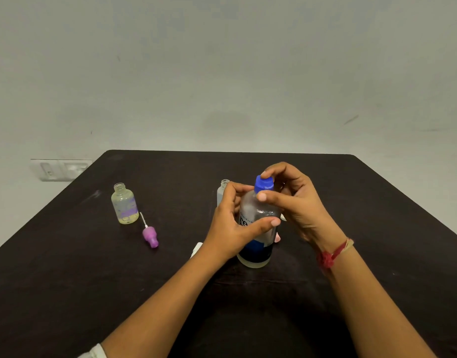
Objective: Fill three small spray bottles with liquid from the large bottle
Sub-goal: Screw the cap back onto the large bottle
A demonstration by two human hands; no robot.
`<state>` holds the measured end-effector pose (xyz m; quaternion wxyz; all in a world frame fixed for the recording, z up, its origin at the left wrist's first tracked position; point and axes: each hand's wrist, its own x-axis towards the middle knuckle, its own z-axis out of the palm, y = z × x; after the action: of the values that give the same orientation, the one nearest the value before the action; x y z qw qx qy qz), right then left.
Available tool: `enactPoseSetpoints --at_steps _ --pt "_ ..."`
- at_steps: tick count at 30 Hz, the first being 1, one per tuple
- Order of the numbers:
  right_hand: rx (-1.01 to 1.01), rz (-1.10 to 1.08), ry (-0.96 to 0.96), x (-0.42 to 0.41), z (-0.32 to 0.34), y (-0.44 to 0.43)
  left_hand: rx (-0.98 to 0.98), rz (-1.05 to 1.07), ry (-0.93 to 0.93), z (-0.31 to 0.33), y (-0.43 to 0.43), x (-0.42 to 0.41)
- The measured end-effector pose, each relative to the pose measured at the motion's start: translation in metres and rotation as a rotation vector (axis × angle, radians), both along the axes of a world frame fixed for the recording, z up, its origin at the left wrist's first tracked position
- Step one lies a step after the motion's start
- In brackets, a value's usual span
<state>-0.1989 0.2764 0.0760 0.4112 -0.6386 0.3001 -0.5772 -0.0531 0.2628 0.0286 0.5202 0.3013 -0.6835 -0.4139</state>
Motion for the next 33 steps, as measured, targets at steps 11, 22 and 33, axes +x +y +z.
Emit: enactPoseSetpoints --at_steps 11,22,33 --pt "0.054 0.136 -0.075 -0.009 0.001 0.001 -0.005 -0.001 0.010 0.000 0.001 0.000" --pt "0.015 0.169 -0.092 -0.007 0.001 -0.001 -0.003 0.008 0.008 0.000 0.001 -0.001" --pt "0.009 0.074 -0.053 -0.004 0.001 -0.001 -0.006 0.009 0.010 0.000 0.002 -0.001"
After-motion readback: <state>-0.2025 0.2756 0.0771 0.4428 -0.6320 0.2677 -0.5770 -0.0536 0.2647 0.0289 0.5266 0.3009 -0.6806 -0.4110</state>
